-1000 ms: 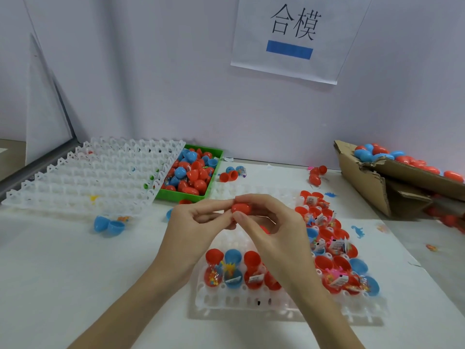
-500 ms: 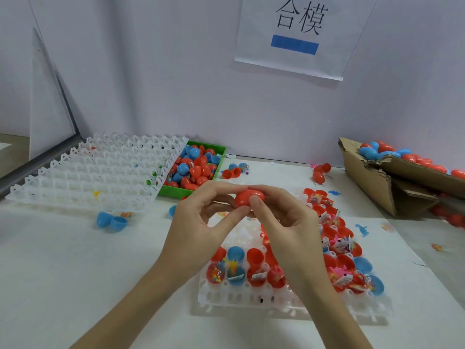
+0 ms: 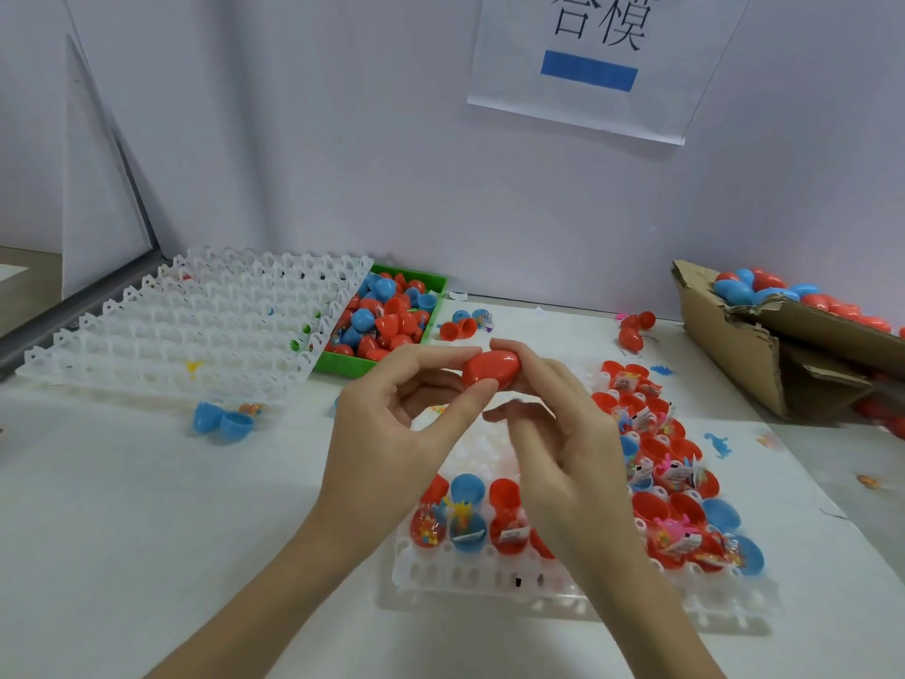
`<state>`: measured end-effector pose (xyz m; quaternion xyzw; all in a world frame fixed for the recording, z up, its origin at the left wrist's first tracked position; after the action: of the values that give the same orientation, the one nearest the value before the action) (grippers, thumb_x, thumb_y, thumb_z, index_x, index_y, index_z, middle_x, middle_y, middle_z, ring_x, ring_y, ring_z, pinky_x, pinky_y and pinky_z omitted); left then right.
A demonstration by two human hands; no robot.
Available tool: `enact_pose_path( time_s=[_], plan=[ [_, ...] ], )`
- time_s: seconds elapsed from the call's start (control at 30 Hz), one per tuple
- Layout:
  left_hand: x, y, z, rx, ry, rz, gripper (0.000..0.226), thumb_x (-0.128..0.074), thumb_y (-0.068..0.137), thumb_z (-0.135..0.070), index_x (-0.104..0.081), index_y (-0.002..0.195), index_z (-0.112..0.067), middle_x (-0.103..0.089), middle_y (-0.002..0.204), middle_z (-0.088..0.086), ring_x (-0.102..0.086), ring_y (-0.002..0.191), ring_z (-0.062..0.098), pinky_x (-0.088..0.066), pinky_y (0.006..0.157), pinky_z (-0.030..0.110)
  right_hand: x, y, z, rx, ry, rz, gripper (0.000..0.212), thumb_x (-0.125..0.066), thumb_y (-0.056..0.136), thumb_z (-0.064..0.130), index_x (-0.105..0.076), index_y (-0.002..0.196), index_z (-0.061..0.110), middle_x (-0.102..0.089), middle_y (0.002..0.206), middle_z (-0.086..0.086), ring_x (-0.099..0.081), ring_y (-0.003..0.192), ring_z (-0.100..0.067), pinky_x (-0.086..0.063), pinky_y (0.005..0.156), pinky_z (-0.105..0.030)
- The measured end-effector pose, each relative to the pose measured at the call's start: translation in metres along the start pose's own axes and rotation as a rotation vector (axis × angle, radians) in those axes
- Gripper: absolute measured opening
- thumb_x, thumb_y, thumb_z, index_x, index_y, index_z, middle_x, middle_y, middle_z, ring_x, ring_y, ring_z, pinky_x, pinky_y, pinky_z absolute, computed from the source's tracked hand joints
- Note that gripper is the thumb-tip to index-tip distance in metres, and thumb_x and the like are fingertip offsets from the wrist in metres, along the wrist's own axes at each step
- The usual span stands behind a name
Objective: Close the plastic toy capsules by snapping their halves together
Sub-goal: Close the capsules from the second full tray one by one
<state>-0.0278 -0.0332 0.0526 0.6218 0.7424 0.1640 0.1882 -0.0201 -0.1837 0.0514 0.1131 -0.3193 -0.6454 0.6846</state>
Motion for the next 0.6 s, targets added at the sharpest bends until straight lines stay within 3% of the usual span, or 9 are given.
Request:
enact_pose_path(
  time_s=[0.1, 0.2, 0.3, 0.6],
  plan=[
    [0.000, 0.002, 0.003, 0.090, -0.084, 0.031, 0.027, -0.080, 0.081, -0.023, -0.077, 0.106, -0.015, -0.080, 0.096, -0.003, -0.077, 0.093, 0.015, -0.058, 0.082, 0.016, -0.006, -0.001, 0.006, 0.088, -0.235, 0.012, 0.051, -0.064, 0.095, 0.020, -0.053, 0.144, 0.012, -0.059, 0.122, 0.008, -0.063, 0.102, -0.006, -0.053, 0.085, -0.011],
    [-0.003, 0.001, 0.004, 0.132, -0.075, 0.088, 0.028, -0.081, 0.077, -0.032, -0.080, 0.102, -0.019, -0.081, 0.093, -0.004, -0.077, 0.094, 0.012, -0.056, 0.081, 0.014, -0.002, -0.001, 0.012, 0.159, -0.418, -0.119, 0.039, -0.074, 0.090, 0.030, -0.064, 0.122, 0.010, -0.062, 0.105, 0.005, -0.059, 0.080, -0.002, -0.047, 0.078, -0.003],
    [-0.006, -0.001, 0.004, 0.153, -0.077, 0.086, 0.029, -0.081, 0.076, -0.038, -0.081, 0.099, -0.021, -0.081, 0.093, -0.005, -0.077, 0.093, 0.011, -0.056, 0.080, 0.013, 0.002, -0.002, 0.012, 0.165, -0.449, -0.169, 0.032, -0.071, 0.091, 0.033, -0.067, 0.113, 0.010, -0.062, 0.096, 0.005, -0.056, 0.076, 0.001, -0.046, 0.077, -0.001],
    [-0.009, -0.006, 0.007, 0.189, -0.044, 0.027, 0.023, -0.084, 0.077, -0.028, -0.079, 0.096, -0.017, -0.081, 0.088, -0.004, -0.078, 0.086, 0.011, -0.058, 0.076, 0.014, 0.002, -0.003, 0.007, 0.113, -0.445, -0.084, 0.033, -0.079, 0.087, 0.007, -0.067, 0.117, 0.010, -0.061, 0.096, 0.006, -0.057, 0.082, -0.005, -0.048, 0.073, -0.008]
  ],
)
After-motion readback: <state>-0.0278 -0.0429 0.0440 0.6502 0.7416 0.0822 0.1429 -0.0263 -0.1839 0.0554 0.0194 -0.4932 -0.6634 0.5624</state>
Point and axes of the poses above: each hand's wrist, its own y-axis towards the middle knuckle, its own x-axis out of the back of the hand, z = x × y, the point moved 6 cm from there along y, towards the middle knuckle
